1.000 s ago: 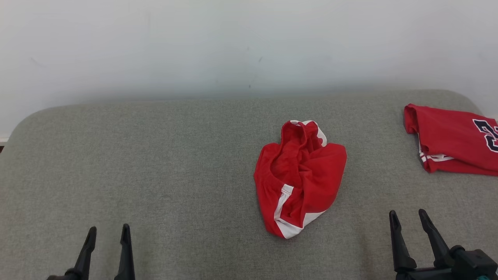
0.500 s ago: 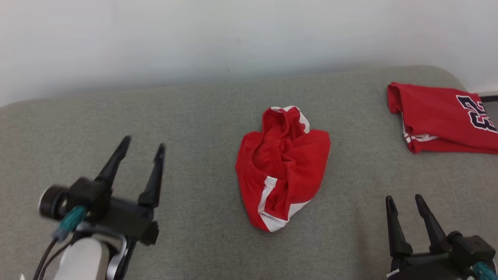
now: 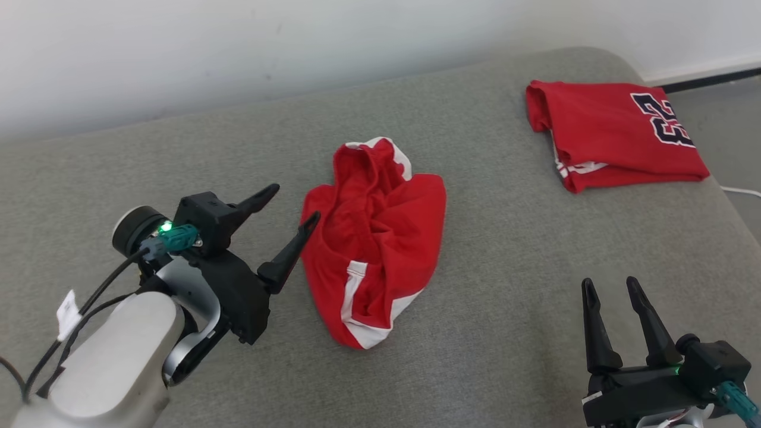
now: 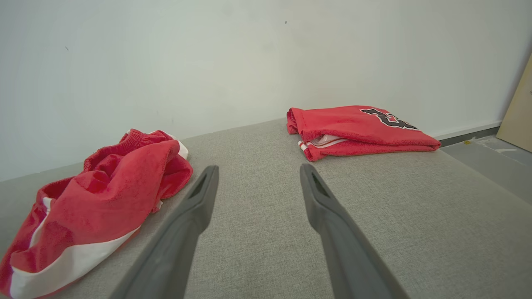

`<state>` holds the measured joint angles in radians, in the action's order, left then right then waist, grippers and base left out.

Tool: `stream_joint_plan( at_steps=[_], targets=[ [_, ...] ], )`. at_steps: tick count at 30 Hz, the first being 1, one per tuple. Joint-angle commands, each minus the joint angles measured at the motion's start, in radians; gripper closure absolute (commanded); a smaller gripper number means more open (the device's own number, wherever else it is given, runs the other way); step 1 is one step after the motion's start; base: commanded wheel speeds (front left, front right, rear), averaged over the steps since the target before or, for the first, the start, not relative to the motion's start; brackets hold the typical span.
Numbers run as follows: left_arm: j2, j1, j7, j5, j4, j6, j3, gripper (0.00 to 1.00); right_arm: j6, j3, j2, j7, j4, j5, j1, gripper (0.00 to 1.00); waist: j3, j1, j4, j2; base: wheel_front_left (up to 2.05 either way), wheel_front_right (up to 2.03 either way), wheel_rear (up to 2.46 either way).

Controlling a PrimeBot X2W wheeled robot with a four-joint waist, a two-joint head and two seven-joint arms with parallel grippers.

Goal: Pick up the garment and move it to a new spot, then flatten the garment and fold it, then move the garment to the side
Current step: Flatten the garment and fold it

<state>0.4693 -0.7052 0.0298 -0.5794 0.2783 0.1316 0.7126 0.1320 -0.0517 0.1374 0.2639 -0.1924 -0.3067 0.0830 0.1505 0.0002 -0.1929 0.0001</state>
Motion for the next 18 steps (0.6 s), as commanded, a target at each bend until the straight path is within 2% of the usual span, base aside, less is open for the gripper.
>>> stream_joint_plan(
  at_steps=[1,6,7,13,18],
  targets=[
    [0.022,-0.034,-0.013,-0.036,0.005,-0.003,0.05,0.0,-0.003,-0.001,-0.003,0.0,-0.002,-0.004,0.011,0.0,0.027,-0.0002,-0.04,-0.0001,0.0,0.0,0.0],
    [0.068,-0.123,-0.054,-0.128,0.016,-0.003,0.234,0.0,-0.003,-0.006,-0.007,0.0,-0.002,-0.007,0.022,0.0,0.043,-0.0002,-0.073,-0.0001,0.0,0.0,0.0],
    [0.068,-0.123,-0.054,-0.128,0.016,-0.003,0.234,0.0,-0.003,-0.006,-0.007,0.0,-0.002,-0.007,0.022,0.0,0.043,-0.0002,-0.073,-0.0001,0.0,0.0,0.0],
    [0.081,-0.224,-0.075,-0.2,0.049,-0.003,0.426,0.0,-0.003,-0.009,-0.014,0.0,-0.006,-0.008,0.036,0.0,0.061,-0.0002,-0.104,-0.0001,0.0,0.0,0.0],
    [0.089,-0.284,-0.091,-0.241,0.092,-0.003,0.534,0.0,-0.003,-0.008,-0.017,0.0,-0.011,-0.012,0.042,0.0,0.071,-0.0002,-0.129,-0.0001,0.0,0.0,0.0]
  ],
)
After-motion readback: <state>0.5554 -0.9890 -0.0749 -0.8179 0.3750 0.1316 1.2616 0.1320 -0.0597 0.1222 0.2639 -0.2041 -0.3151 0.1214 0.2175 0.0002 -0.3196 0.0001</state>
